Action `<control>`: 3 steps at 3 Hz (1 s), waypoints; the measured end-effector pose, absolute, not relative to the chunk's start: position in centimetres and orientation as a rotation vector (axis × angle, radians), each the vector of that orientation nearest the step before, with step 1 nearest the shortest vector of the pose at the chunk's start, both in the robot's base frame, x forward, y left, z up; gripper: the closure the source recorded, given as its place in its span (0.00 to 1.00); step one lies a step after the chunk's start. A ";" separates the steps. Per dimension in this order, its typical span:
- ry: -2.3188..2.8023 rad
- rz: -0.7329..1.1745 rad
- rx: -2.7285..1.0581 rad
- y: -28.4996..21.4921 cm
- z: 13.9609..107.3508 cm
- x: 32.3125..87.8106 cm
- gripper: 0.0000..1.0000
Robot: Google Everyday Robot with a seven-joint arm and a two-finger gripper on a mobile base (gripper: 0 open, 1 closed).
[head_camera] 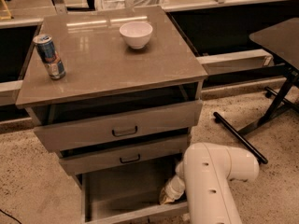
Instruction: Open bottom drawer
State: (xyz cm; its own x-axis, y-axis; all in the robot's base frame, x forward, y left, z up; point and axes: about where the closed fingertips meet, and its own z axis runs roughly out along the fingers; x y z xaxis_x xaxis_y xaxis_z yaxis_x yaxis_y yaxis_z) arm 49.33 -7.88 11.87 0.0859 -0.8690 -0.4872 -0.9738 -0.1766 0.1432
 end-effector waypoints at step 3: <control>1.726 0.932 -2.286 -6.4 10.8 43.1 1.00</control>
Offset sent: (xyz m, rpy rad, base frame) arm -0.1028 0.0201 -0.0078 0.0779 0.2165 0.2623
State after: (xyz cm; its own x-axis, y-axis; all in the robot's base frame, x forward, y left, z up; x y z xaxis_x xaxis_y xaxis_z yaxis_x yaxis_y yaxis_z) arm 43.10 -6.35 10.79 0.1557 -0.8262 -0.5415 -0.9059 -0.3380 0.2552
